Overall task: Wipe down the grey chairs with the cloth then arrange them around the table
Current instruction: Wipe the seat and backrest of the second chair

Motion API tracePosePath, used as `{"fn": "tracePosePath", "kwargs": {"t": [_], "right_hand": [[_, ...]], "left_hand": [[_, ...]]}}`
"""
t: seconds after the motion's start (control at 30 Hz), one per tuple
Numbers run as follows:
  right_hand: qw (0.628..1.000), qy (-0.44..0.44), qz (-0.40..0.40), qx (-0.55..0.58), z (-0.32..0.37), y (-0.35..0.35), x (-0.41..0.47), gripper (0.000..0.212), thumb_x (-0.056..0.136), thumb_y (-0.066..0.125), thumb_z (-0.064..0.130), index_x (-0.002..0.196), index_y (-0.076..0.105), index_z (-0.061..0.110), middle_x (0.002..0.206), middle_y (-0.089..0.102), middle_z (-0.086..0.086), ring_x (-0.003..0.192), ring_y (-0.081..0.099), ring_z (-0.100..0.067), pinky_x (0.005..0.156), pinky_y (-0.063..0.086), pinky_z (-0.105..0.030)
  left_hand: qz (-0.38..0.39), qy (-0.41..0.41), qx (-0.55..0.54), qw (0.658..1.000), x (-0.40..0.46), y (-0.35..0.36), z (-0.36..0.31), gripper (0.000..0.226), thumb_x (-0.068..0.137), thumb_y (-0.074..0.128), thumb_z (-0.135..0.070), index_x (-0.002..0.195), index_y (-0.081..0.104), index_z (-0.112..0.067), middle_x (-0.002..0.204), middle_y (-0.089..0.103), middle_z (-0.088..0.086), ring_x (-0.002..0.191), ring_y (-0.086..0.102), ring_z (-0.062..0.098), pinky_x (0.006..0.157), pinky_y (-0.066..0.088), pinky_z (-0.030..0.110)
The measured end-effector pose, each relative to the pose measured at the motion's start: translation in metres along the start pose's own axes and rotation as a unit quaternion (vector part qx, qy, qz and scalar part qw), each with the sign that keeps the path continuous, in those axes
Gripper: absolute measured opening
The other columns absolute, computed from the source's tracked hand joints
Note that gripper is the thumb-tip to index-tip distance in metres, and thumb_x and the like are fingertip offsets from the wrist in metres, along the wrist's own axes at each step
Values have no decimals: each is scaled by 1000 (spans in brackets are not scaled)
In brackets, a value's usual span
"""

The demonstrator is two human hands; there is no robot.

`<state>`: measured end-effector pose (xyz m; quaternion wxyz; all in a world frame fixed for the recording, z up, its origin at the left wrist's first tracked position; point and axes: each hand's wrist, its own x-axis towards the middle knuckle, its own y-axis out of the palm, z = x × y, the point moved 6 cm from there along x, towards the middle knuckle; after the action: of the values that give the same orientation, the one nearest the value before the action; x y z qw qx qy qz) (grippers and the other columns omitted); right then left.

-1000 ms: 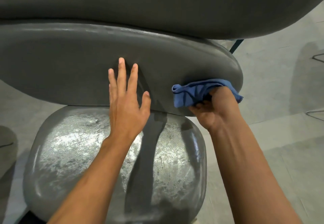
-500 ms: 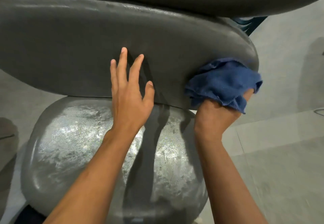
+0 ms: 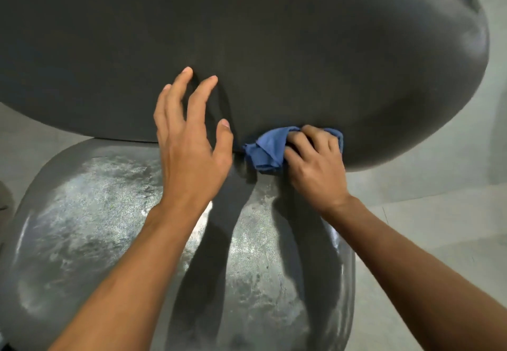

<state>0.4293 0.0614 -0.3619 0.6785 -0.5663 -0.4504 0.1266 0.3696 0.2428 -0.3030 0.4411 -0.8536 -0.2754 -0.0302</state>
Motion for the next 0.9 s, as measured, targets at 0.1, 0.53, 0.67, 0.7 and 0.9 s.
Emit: {"fn": "tracePosePath", "kwargs": {"t": [0.1,0.53,0.67,0.7,0.9], "right_hand": [[999,-40,-4,21,-3,-4,3,11,87,61,11,90,71,8,105,70,-10,111,46,-31,85,34,-42],[964,-230,109,-82,40,36,26,27,92,45,13,85,71,15,90,61,-5,92,58,-29,87,33,-40],[948,-235,169,-135,31,51,-4,37,89,36,13,95,73,15,97,59,-5,98,50,-29,91,32,-41],[950,-225,168,-138,26,46,-6,38,90,36,14,100,72,14,102,59,-6,101,48,-30,93,32,-41],[984,-125,106,-77,-33,-32,-17,23,96,51,14,109,70,11,114,64,-11,110,45,-34,92,34,-44]], "left_hand": [[-1,12,7,1000,-4,2,9,58,95,60,-17,151,45,-23,166,23,5,151,23,33,121,26,53],[-81,74,86,990,22,-10,4,69,89,62,-10,155,40,-15,168,17,18,156,9,43,127,8,34],[-49,60,94,993,7,-1,11,71,91,60,-13,157,36,-18,170,13,13,157,5,40,128,11,41],[-43,59,96,993,6,-1,11,71,90,60,-13,157,35,-18,170,12,12,157,4,40,128,11,42],[-62,48,98,992,14,-11,4,73,91,59,-15,159,32,-17,170,11,13,157,3,40,127,6,35]]}}
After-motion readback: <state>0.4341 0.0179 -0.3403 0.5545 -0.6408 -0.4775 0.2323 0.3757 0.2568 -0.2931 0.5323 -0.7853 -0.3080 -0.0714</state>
